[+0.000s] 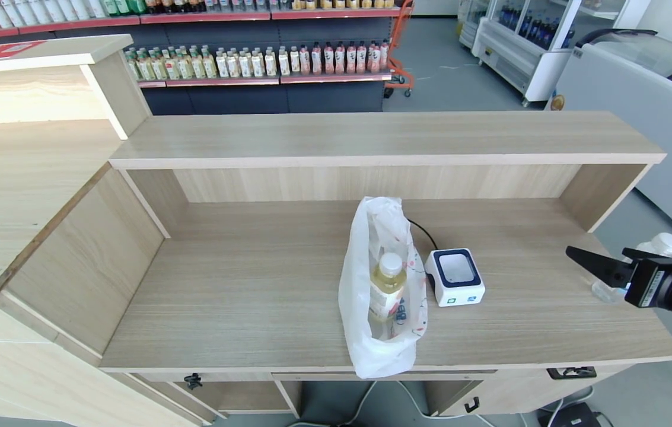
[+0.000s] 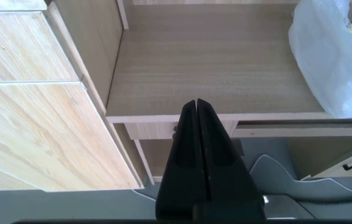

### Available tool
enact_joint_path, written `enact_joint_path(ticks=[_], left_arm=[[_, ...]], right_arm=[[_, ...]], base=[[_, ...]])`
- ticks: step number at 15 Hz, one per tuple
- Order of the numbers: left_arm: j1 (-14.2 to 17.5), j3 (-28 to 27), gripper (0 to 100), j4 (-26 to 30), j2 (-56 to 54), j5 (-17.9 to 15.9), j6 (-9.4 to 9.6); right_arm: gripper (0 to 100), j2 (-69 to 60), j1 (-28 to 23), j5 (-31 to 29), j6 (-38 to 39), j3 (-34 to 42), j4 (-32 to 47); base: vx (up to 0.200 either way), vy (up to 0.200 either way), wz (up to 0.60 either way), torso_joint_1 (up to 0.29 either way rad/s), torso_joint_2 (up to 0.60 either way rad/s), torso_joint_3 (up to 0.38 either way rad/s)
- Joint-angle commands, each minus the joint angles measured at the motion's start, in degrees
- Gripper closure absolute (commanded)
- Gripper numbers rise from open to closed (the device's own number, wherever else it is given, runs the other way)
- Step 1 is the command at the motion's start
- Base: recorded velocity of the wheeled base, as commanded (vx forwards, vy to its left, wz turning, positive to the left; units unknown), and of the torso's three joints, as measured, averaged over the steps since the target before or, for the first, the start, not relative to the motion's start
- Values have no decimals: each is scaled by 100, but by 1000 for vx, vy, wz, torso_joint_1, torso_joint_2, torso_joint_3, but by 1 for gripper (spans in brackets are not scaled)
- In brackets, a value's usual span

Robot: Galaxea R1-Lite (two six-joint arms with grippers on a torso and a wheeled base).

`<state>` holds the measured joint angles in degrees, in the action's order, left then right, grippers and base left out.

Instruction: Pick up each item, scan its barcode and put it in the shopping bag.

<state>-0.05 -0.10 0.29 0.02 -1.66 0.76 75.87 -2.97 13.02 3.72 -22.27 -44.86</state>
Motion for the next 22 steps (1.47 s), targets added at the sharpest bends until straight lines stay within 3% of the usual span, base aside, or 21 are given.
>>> enact_joint_path(ticks=[1, 22], left_arm=[[5, 1, 100, -3, -2, -1, 12], [5, 1, 100, -3, -2, 8, 12]], right_arm=[[0, -38, -37, -1, -3, 12, -5], [0, -90, -19, -28, -55, 654, -31]], base=[[0, -200, 0, 7, 7, 2], [0, -200, 0, 3, 1, 4]])
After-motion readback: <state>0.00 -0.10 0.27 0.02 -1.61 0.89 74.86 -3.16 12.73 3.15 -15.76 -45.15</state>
